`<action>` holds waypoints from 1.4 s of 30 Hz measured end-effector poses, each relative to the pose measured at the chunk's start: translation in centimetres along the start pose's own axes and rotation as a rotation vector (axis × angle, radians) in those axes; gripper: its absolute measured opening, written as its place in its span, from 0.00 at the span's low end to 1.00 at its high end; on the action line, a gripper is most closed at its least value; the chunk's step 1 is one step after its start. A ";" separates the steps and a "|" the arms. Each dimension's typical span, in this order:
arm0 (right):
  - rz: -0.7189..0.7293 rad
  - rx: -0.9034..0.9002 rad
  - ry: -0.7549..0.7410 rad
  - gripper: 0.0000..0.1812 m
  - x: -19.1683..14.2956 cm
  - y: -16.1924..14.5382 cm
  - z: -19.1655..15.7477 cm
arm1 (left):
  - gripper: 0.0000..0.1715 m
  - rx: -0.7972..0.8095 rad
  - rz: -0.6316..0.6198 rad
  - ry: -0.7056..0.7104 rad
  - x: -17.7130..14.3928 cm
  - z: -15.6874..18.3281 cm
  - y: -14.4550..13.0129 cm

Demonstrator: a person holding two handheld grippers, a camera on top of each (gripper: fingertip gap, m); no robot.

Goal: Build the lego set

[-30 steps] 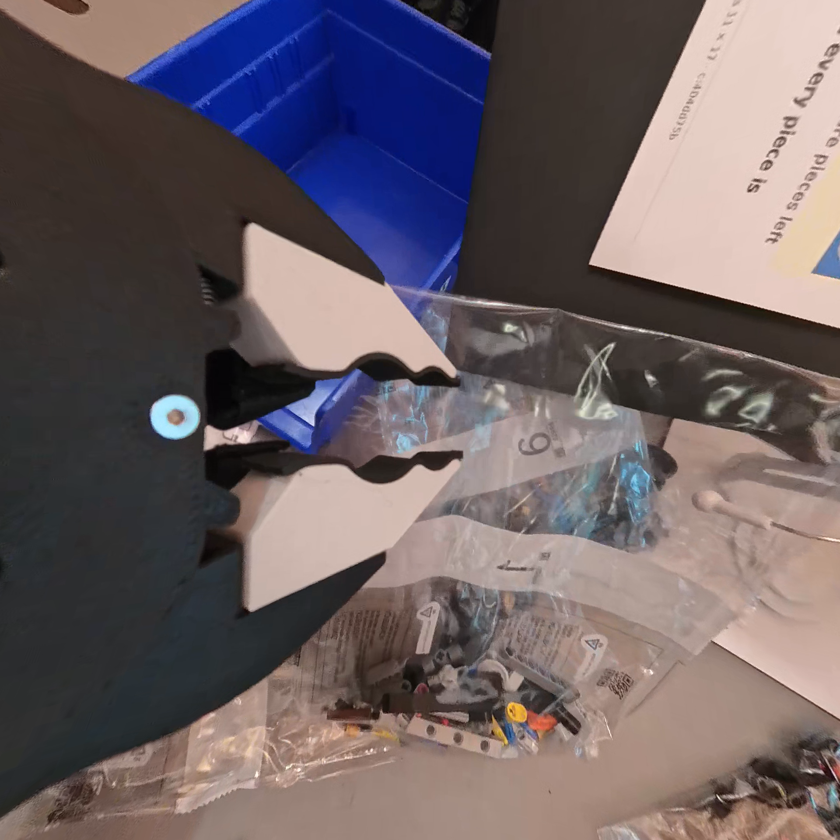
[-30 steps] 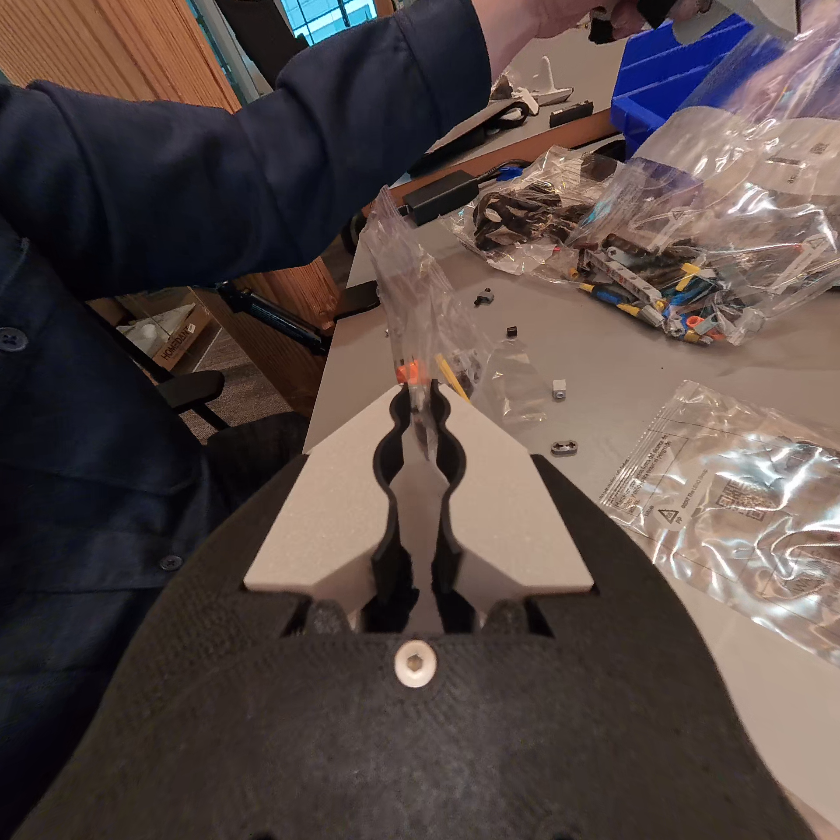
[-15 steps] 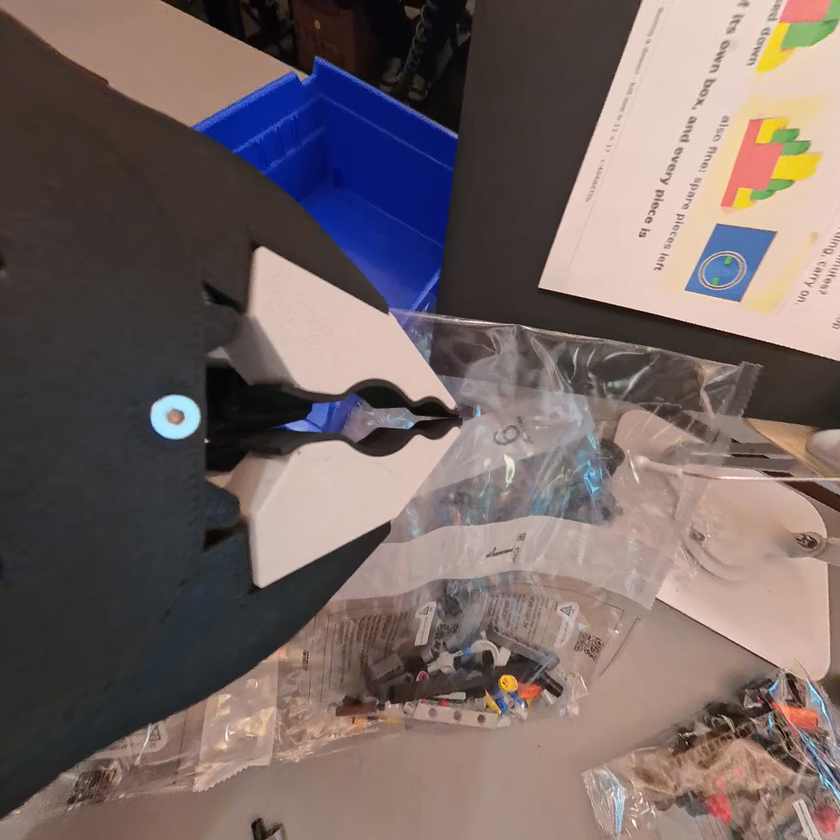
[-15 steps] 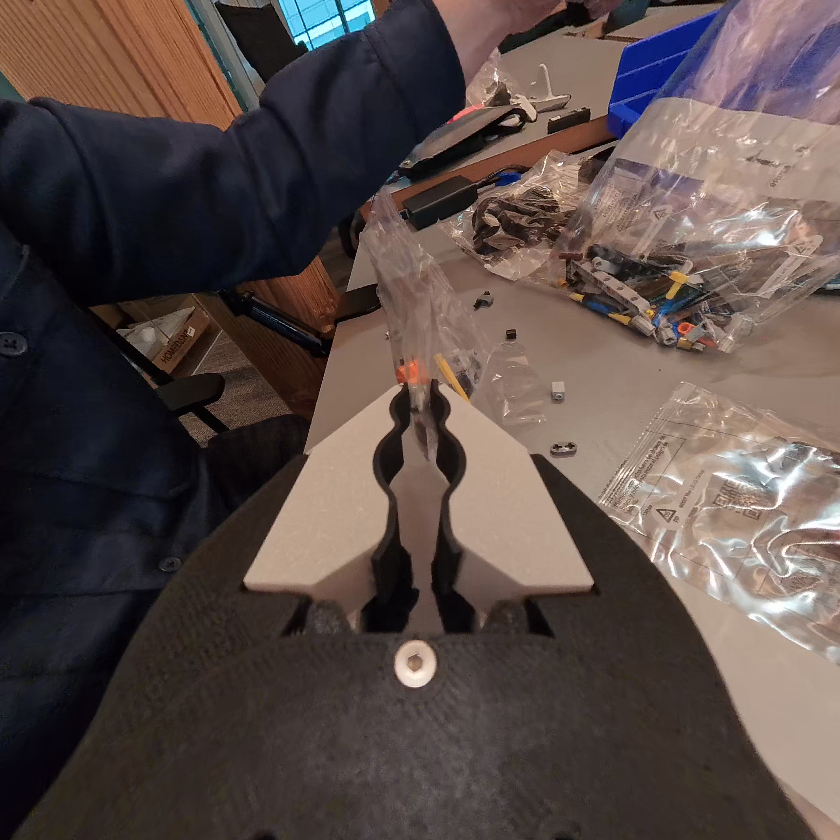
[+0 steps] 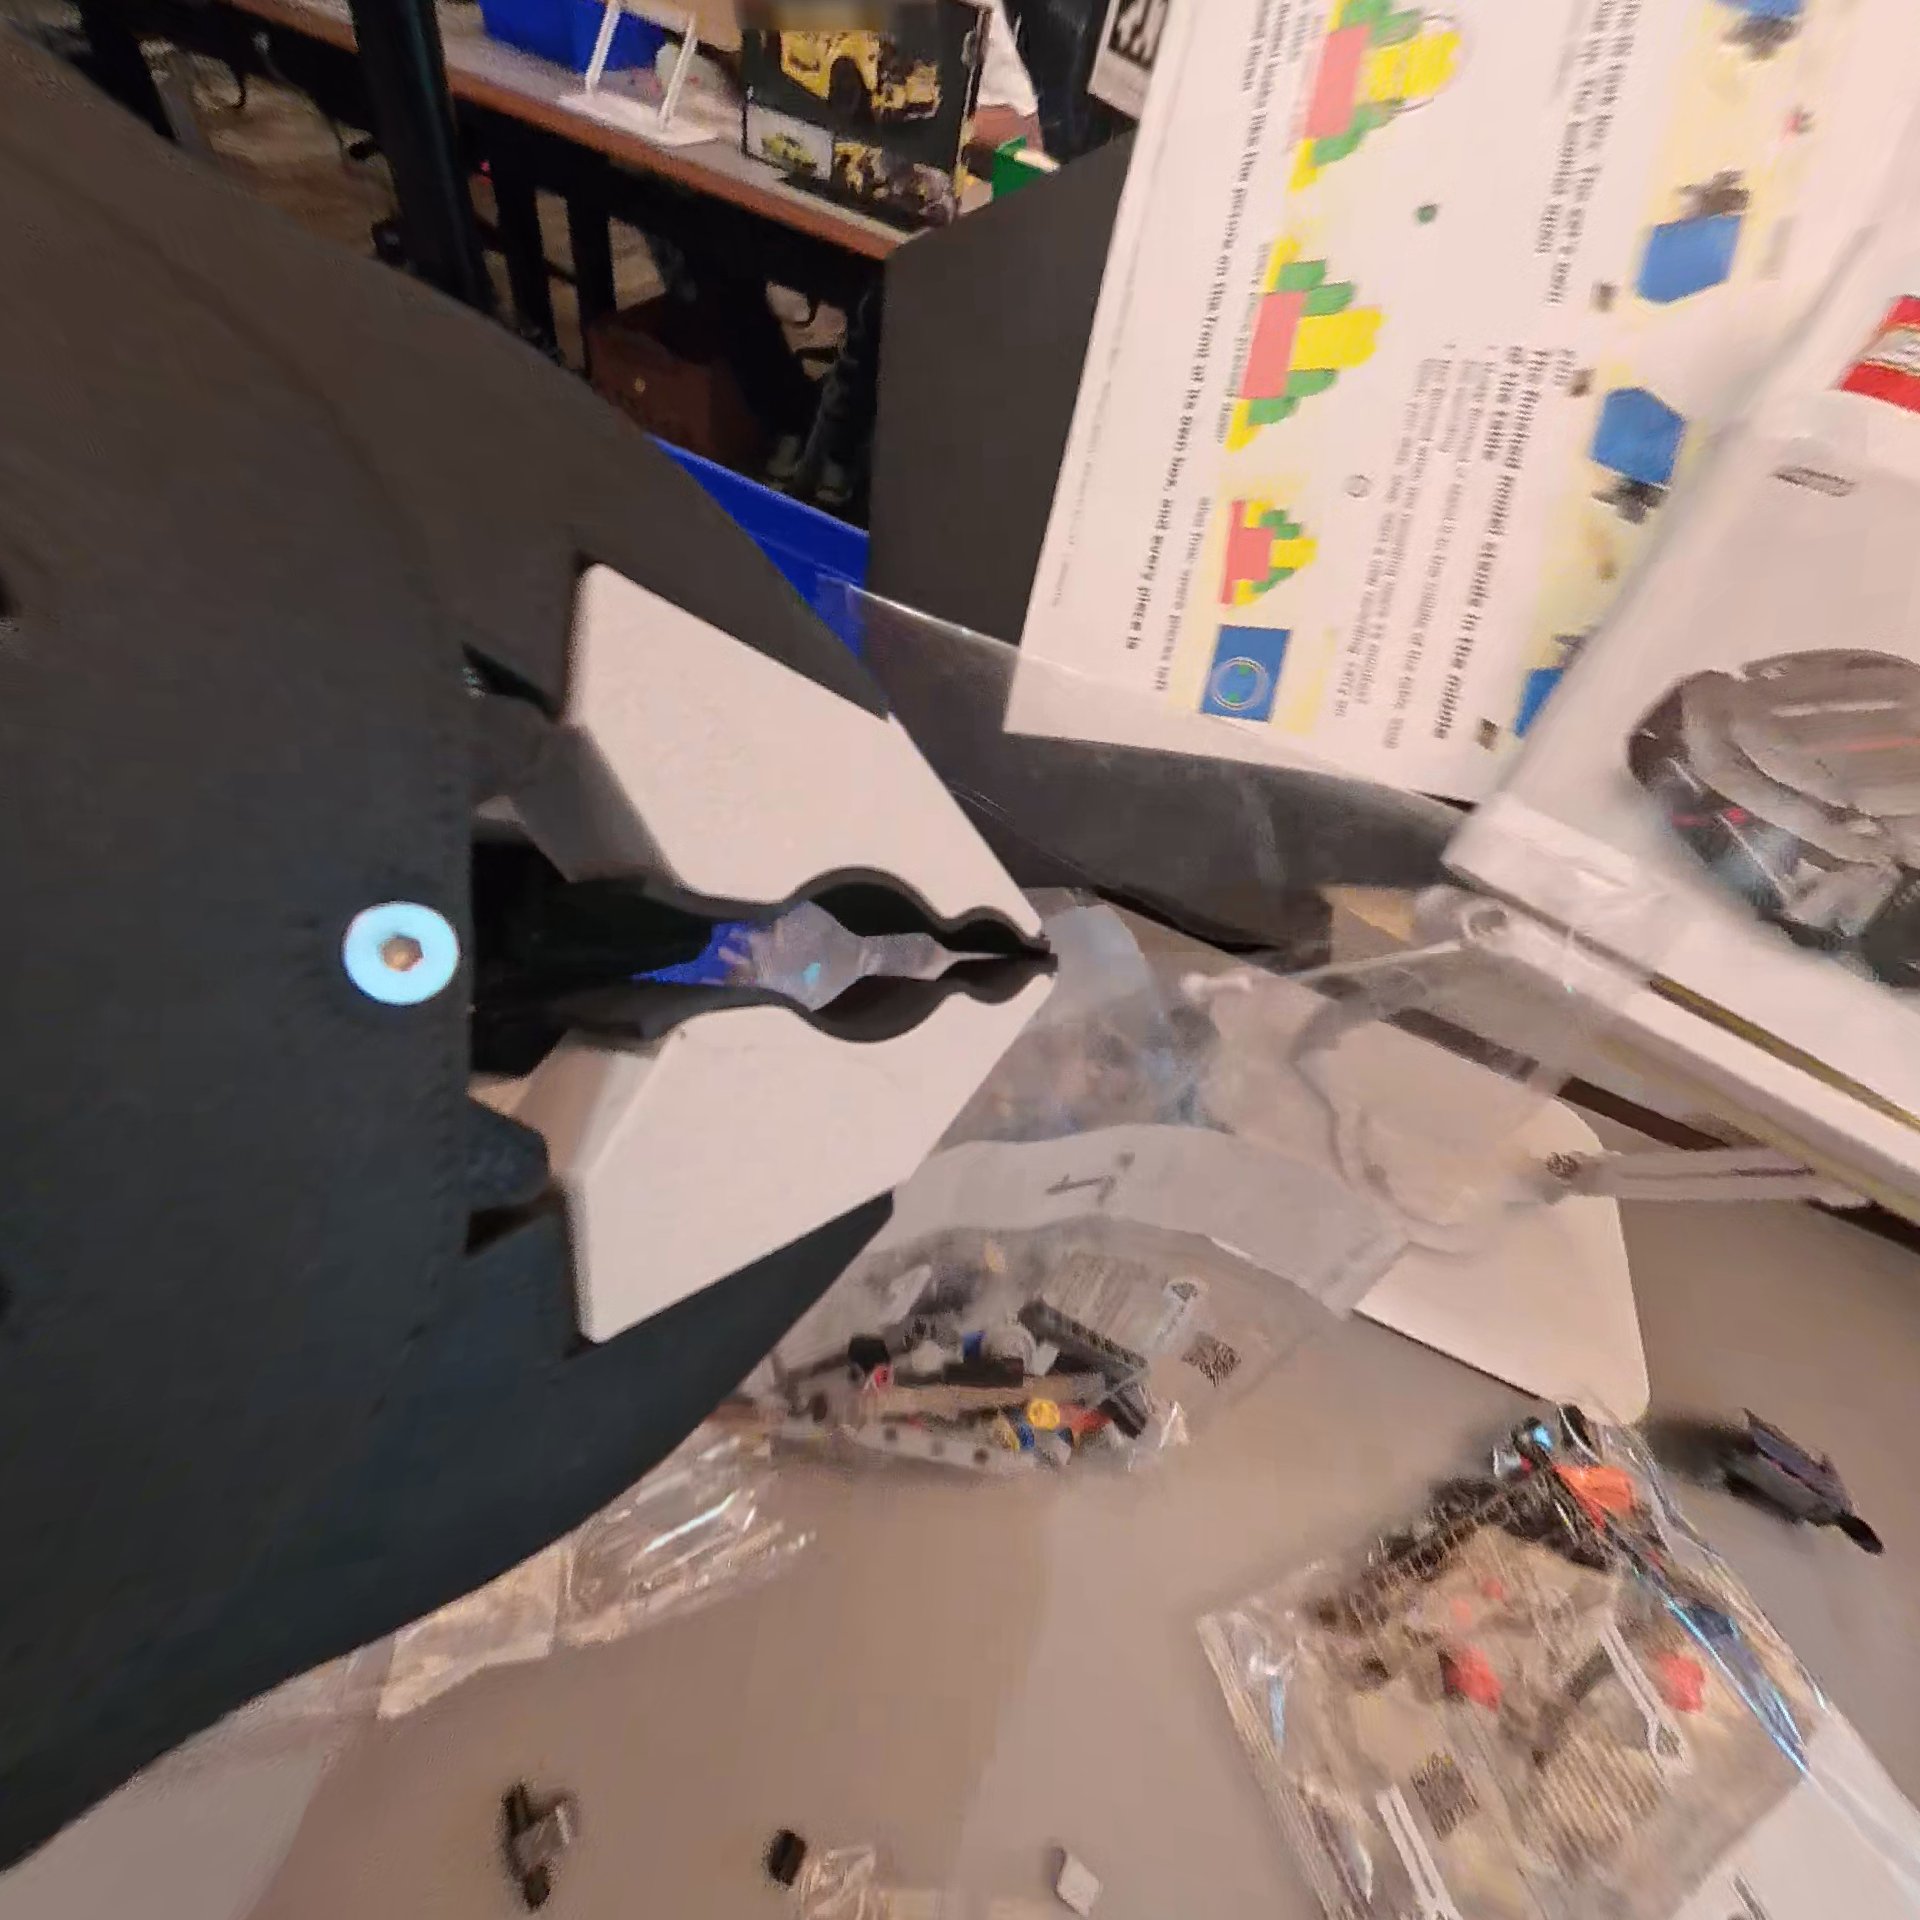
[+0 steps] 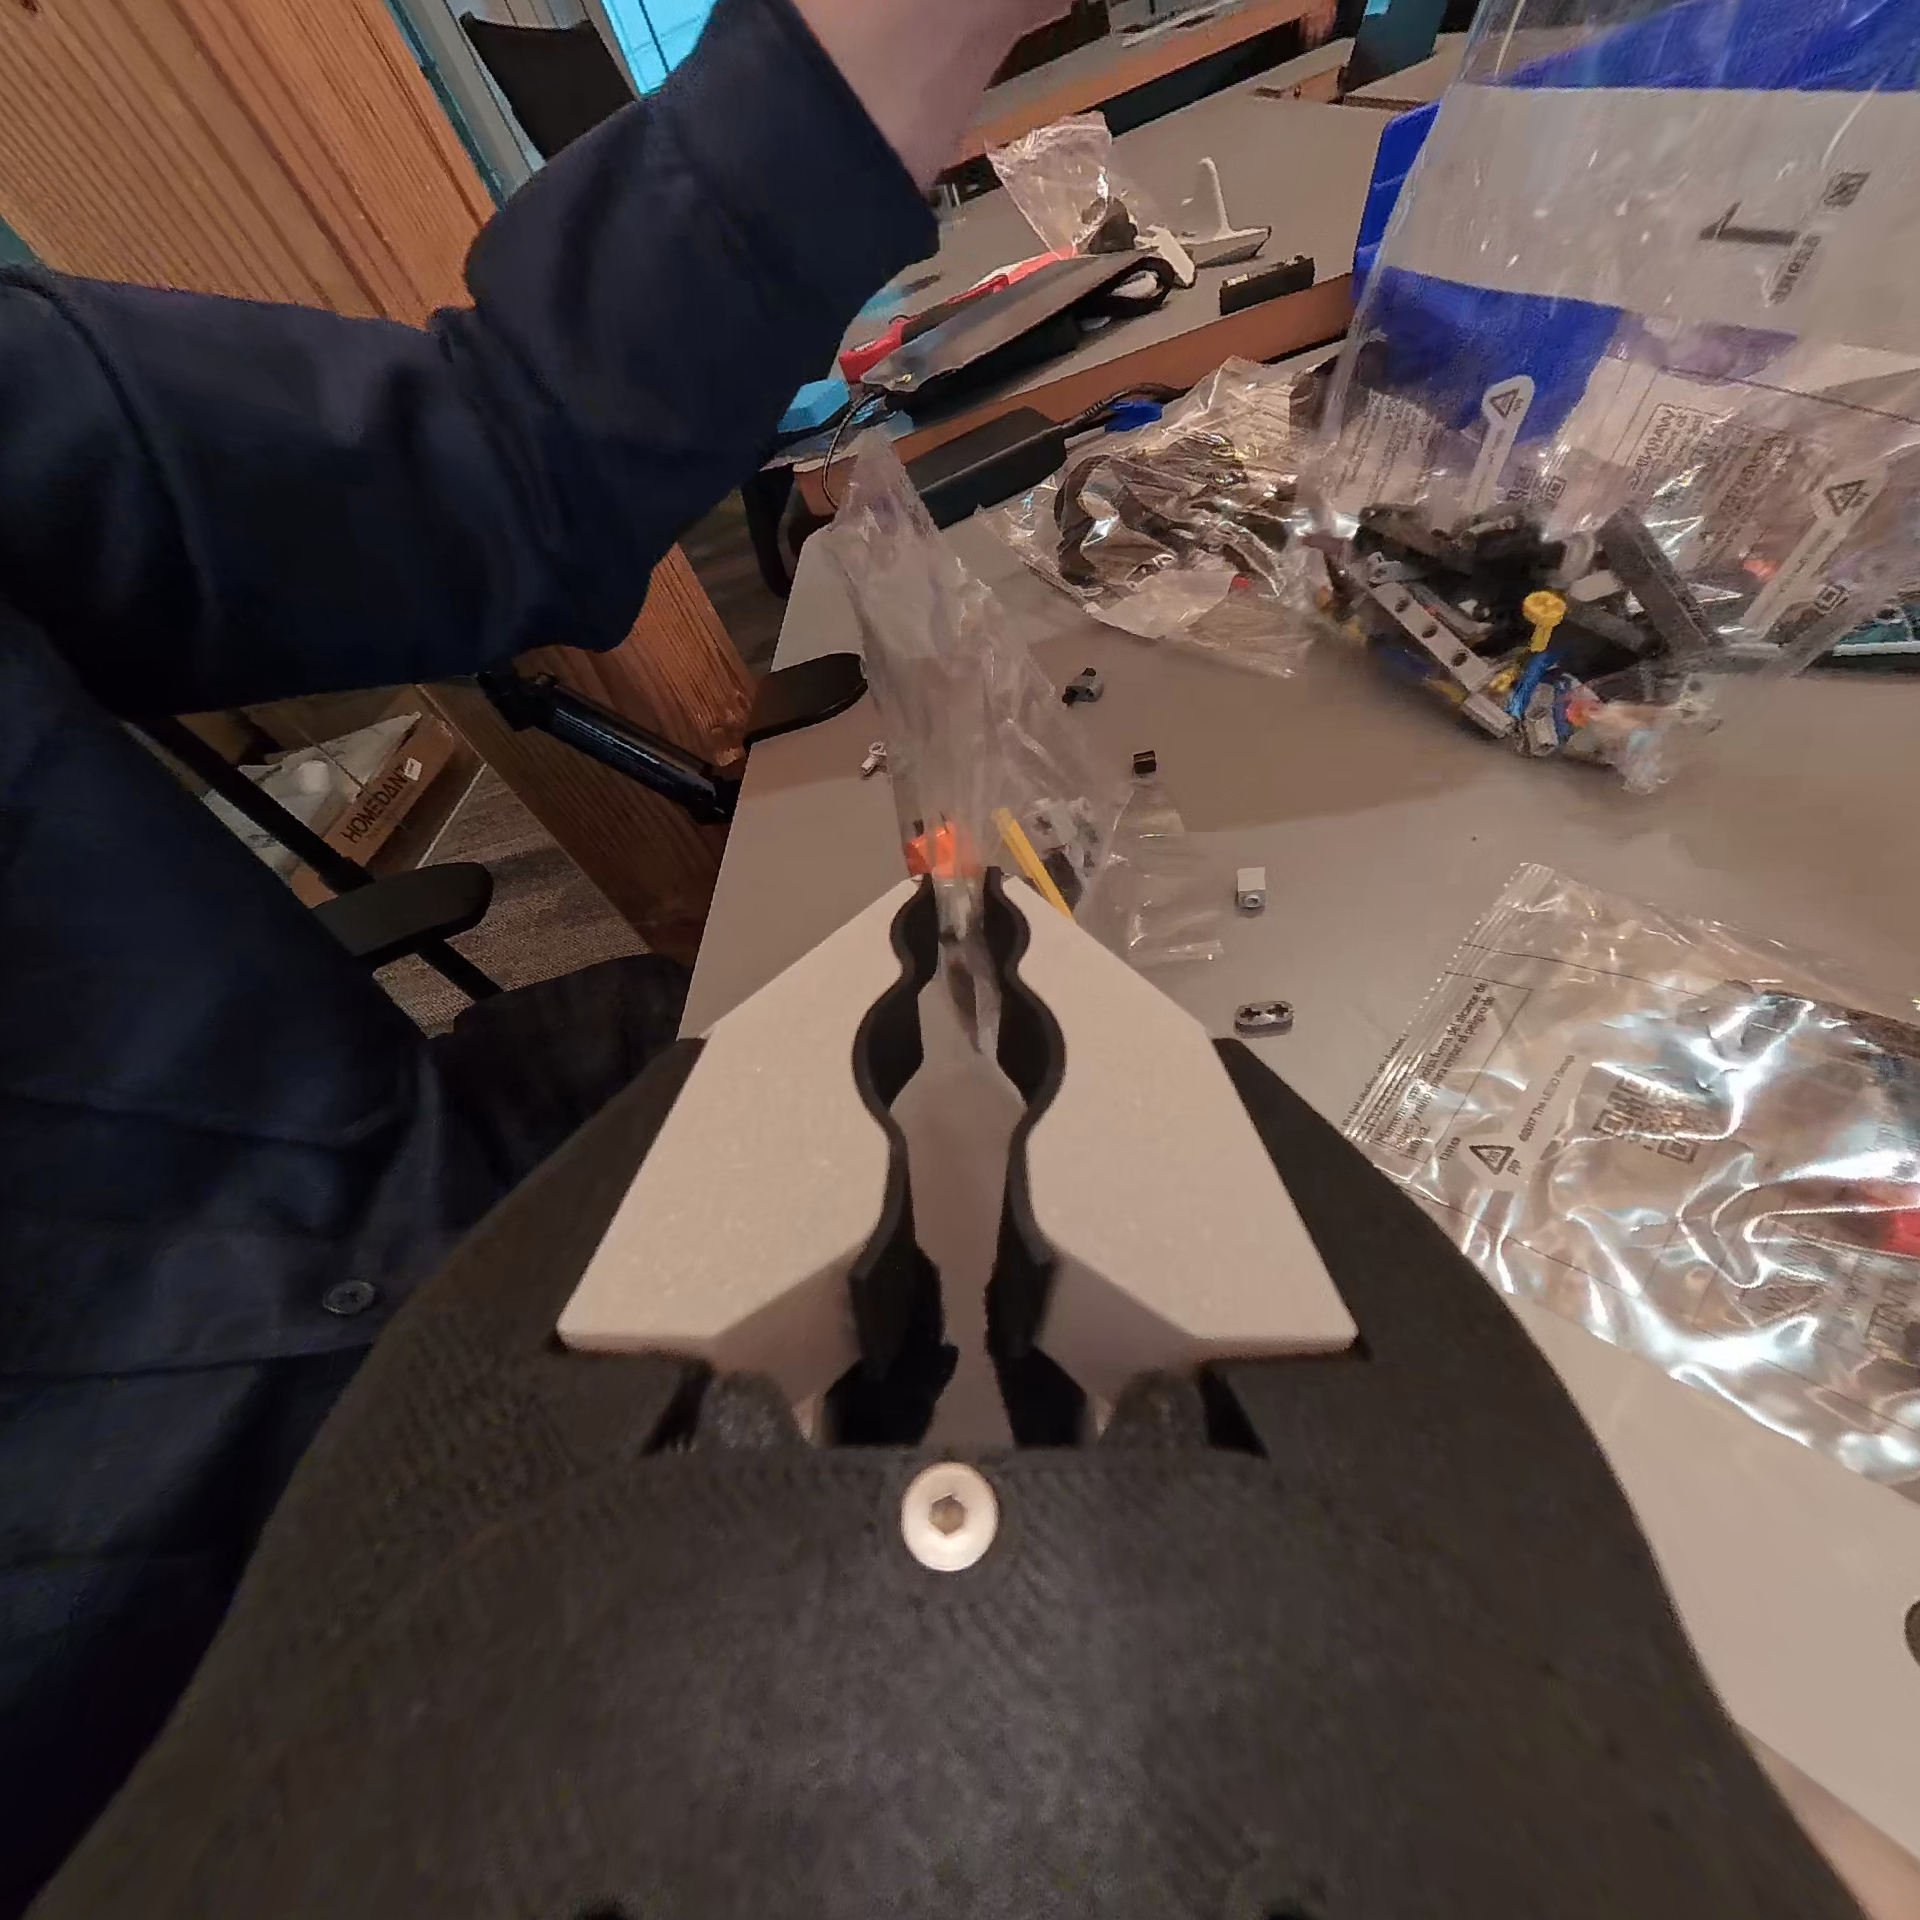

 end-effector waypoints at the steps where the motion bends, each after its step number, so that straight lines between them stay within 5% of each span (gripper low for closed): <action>1: -0.001 0.000 -0.003 0.03 0.0 0.0 0.1 | 0.00 0.022 0.000 0.000 -0.3 0.7 0.6; 7: -0.019 0.002 -0.017 0.03 0.2 -0.2 0.3 | 0.00 0.091 0.015 -0.060 -2.4 5.1 3.0; 19: -0.009 -0.018 -0.015 0.03 0.4 0.3 -0.4 | 0.00 0.054 0.017 -0.122 -6.1 8.4 3.1; 34: -0.024 -0.051 0.027 0.03 2.3 1.5 -1.6 | 0.00 -0.122 0.034 -0.393 -8.5 12.1 3.3; 42: -0.041 -0.065 0.045 0.03 4.7 2.0 -1.6 | 0.00 -0.199 0.010 -0.409 -7.9 13.0 2.5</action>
Point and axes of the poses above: each gripper's, where its closed fingertips meet, x out along the fingers, y out of its top, z = x × y across the jaws, the point moved 5 cm from there along -x, back along the fingers, and after that the axes turned 6 degrees about y, right-handed, at the moved point
